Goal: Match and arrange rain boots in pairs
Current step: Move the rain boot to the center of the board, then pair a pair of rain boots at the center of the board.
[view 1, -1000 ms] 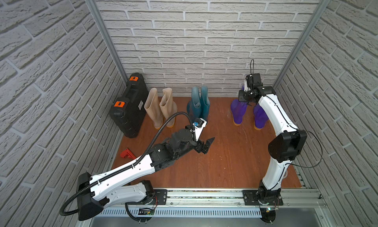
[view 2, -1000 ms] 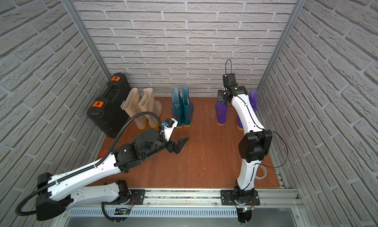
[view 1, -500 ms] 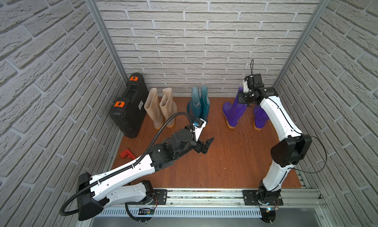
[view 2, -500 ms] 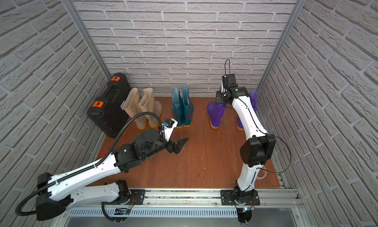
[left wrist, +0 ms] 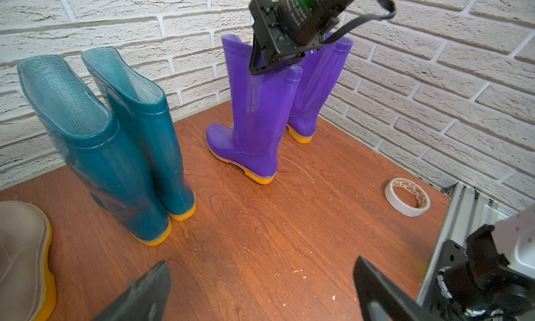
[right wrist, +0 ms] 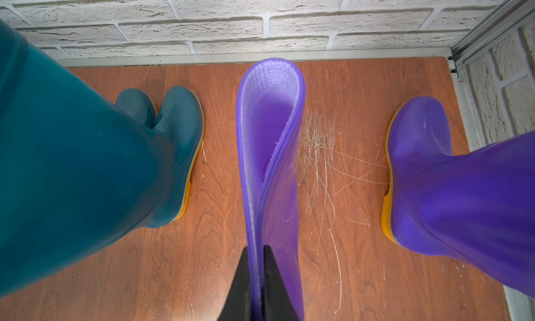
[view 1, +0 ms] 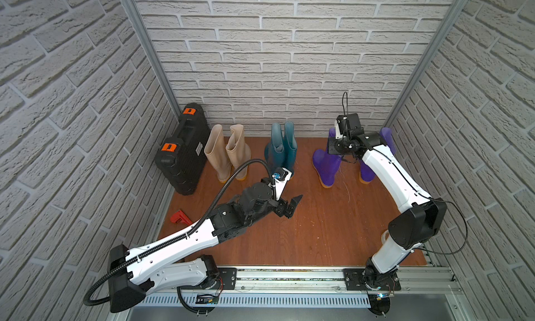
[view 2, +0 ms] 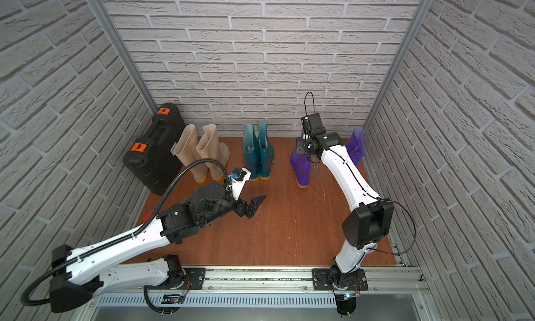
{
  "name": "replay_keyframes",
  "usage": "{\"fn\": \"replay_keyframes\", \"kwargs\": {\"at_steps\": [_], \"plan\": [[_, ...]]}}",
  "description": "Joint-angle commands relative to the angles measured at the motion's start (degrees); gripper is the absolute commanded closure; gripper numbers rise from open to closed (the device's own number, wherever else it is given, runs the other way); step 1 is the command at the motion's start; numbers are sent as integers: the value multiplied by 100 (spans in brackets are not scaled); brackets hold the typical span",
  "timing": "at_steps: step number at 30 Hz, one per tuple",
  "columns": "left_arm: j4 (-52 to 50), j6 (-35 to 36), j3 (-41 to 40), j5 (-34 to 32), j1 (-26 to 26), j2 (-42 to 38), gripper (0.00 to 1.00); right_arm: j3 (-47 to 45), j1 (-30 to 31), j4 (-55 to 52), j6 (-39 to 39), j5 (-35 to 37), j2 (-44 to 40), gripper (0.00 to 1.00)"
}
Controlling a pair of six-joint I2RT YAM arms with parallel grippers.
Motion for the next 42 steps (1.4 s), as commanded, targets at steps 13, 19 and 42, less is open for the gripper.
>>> {"fn": "replay_keyframes", "kwargs": {"at_steps": [13, 19, 42], "plan": [[91, 38, 82, -8, -28, -104, 2, -215, 106, 858, 163, 243, -480, 56], [92, 29, 74, 6, -32, -94, 2, -368, 85, 745, -37, 564, -1023, 46], [275, 39, -132, -1, -30, -202, 2, -2436, -1774, 1399, -1073, 1262, -2827, 16]]}}
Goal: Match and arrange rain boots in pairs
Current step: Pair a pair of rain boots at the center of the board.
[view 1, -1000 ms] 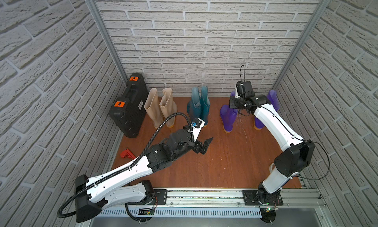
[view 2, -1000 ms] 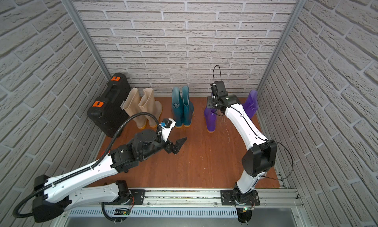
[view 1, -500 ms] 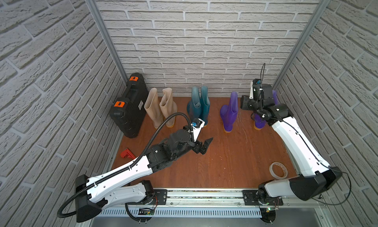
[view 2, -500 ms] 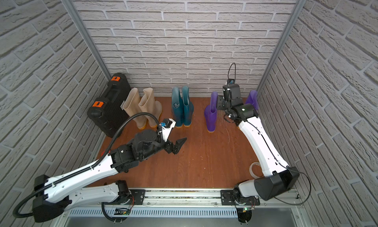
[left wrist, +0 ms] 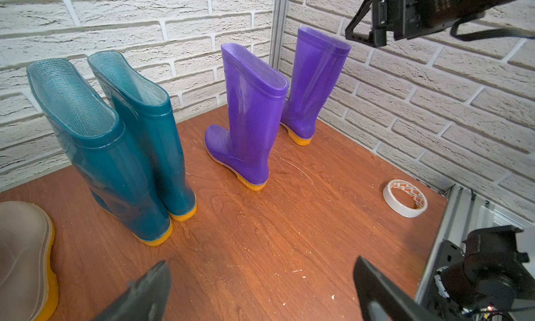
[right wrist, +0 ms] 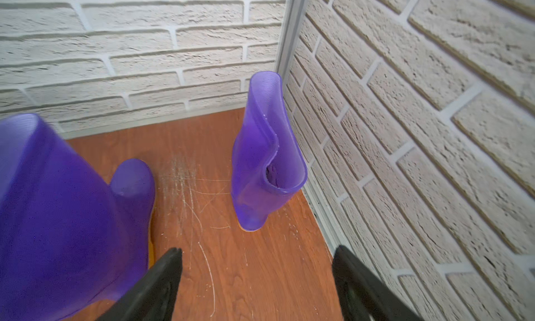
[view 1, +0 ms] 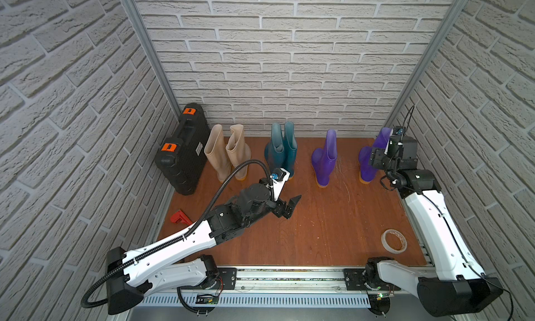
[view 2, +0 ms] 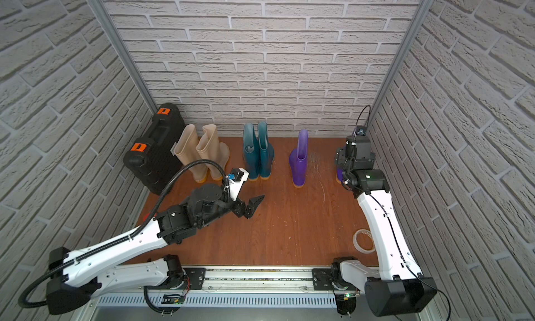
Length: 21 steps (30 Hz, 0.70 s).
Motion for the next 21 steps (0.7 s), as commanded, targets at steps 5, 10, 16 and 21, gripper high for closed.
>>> {"fn": "replay_keyframes", "kwargs": {"at_steps": [5, 10, 16, 21], "plan": [[291, 3, -48, 12, -29, -34, 2, 207, -707, 483, -117, -512, 664, 15], [234, -2, 7, 23, -32, 13, 2, 394, -1030, 673, -83, -795, 1076, 14], [258, -14, 21, 36, -29, 34, 2, 820, -1261, 700, -67, -1358, 1604, 14], [246, -24, 48, 41, -29, 82, 2, 1097, -1285, 641, -57, -1612, 1990, 18]]}}
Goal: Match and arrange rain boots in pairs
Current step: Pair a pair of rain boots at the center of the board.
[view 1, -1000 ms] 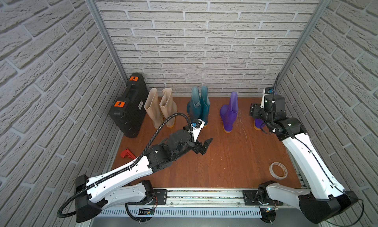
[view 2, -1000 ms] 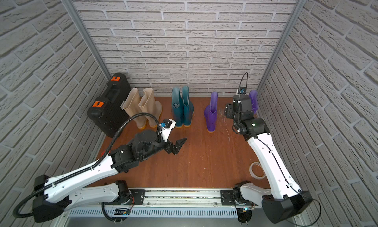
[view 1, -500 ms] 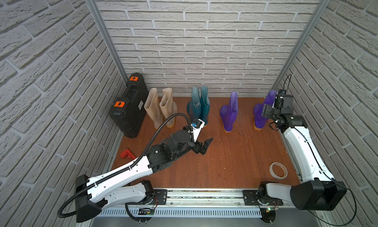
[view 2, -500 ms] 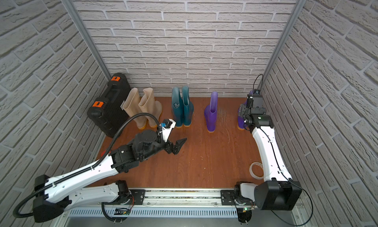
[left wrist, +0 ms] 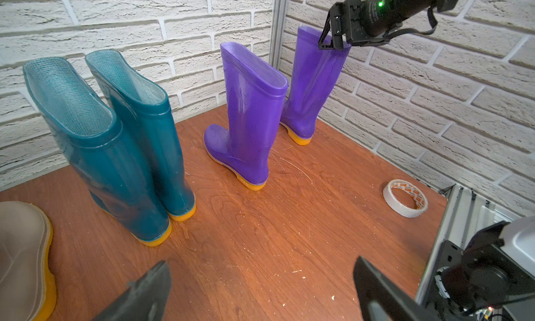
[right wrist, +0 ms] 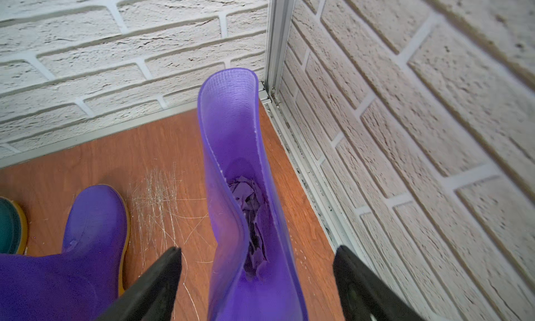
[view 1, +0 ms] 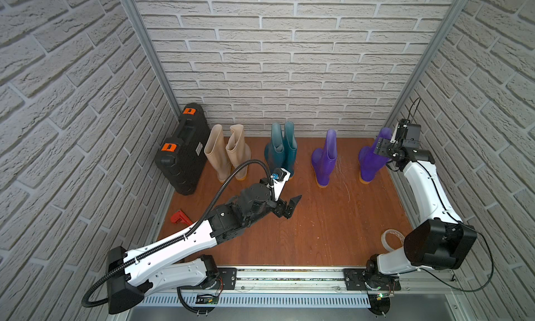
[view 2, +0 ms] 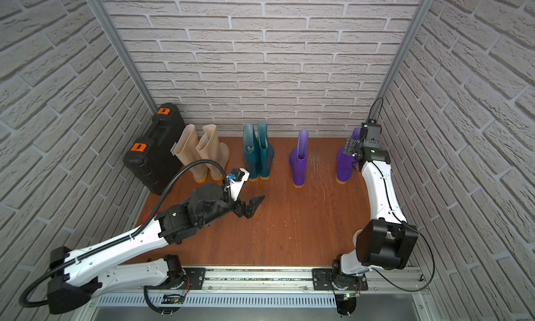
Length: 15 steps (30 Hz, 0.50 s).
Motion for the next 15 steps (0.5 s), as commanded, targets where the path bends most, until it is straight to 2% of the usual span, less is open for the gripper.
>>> {"fn": "replay_keyframes", "kwargs": {"at_steps": [1, 9, 13, 15], "plan": [[197, -9, 55, 32, -34, 28, 2, 213, -32, 154, -2, -299, 173, 20], [169, 40, 88, 28, -27, 52, 2, 440, -147, 58, -5, -489, 610, 41], [156, 60, 108, 27, -29, 84, 2, 488, -163, -5, -29, -654, 674, 69], [160, 69, 117, 14, -29, 95, 2, 474, -160, -9, -82, -796, 634, 77]]}}
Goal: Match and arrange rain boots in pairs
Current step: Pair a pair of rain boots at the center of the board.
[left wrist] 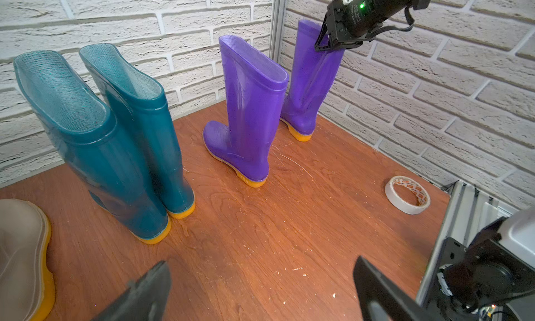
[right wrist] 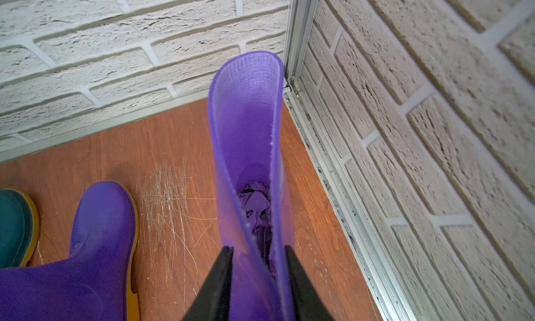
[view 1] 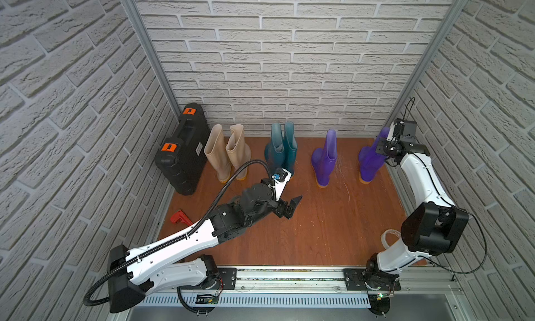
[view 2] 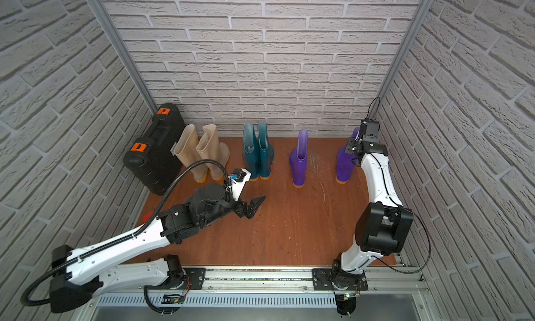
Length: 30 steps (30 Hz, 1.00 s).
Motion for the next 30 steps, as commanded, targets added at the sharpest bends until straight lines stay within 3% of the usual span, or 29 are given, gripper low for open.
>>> {"fn": "replay_keyframes", "kwargs": {"at_steps": [1, 5, 13, 30], "plan": [[168, 64, 125, 0, -33, 26, 2, 119, -17, 18, -133, -370, -68, 80], [170, 90, 133, -11, -35, 54, 2, 121, -13, -10, -340, -826, -195, 87], [242, 99, 161, -5, -28, 114, 2, 71, 65, 16, -472, -2334, -353, 90], [262, 38, 153, 34, -30, 116, 2, -410, 872, 285, -439, -3162, -860, 91]]}}
